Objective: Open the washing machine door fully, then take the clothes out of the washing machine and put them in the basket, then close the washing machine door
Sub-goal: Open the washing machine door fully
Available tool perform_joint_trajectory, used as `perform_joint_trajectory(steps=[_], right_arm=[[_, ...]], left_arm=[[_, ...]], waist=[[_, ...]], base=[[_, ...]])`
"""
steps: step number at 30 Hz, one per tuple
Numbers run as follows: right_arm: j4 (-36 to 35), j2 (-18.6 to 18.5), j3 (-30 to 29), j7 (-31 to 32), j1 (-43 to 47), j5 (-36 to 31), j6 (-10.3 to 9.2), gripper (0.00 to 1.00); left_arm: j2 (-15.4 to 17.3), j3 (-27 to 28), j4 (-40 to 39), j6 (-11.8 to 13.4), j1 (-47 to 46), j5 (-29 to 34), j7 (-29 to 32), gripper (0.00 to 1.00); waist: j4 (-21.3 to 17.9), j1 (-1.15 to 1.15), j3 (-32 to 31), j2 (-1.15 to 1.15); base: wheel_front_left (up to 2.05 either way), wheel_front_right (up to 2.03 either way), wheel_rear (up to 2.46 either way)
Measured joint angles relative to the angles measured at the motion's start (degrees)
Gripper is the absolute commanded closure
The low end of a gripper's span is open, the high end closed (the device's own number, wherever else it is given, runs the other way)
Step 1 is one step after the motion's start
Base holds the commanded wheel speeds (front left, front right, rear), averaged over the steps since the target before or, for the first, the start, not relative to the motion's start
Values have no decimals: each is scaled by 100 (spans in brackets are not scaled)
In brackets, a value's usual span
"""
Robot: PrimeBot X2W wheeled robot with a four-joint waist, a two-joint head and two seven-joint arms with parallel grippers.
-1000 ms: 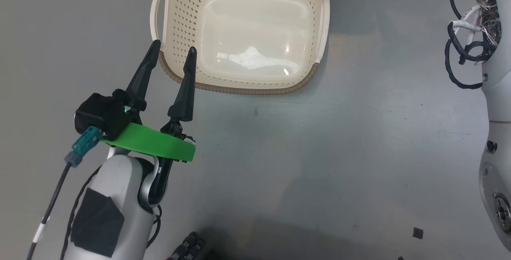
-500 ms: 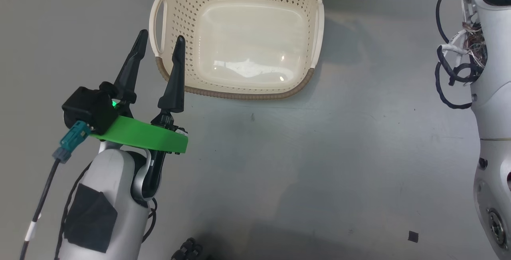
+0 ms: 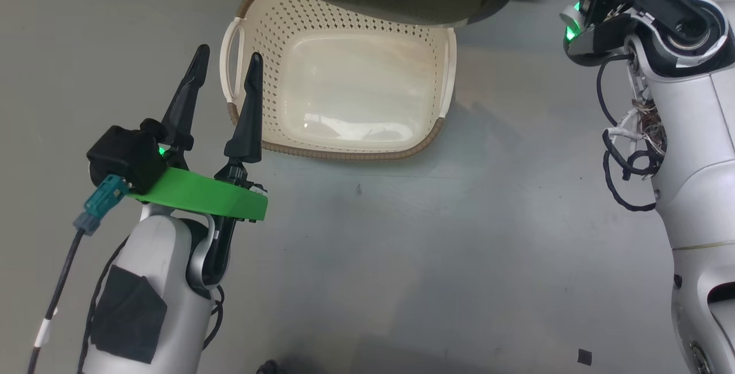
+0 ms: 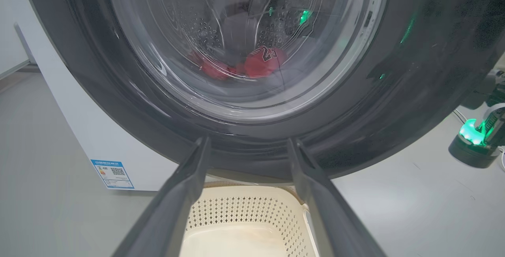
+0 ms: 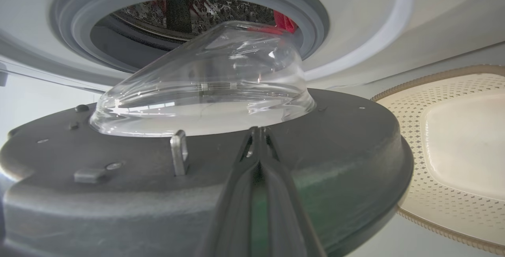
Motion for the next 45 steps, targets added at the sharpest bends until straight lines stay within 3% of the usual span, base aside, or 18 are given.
perform_joint_trajectory(steps=[18,28,45], right_arm=[[-26,197,811,639,843,34,1,100],[-24,232,1216,604,1243,-46,1,100],[-166,232,1835,26,1545,-49,0,100]], left_arm=[[0,22,94,-1,205,-11,0,0],[-1,-137,166,-9,294,-113,-1,0],[0,-365,289,-48,514,-311,0,0]], waist=[[178,0,-611,0],[452,0,-767,0],[1119,0,-1058,0]], base=[[0,0,0],[0,0,0],[0,0,0]])
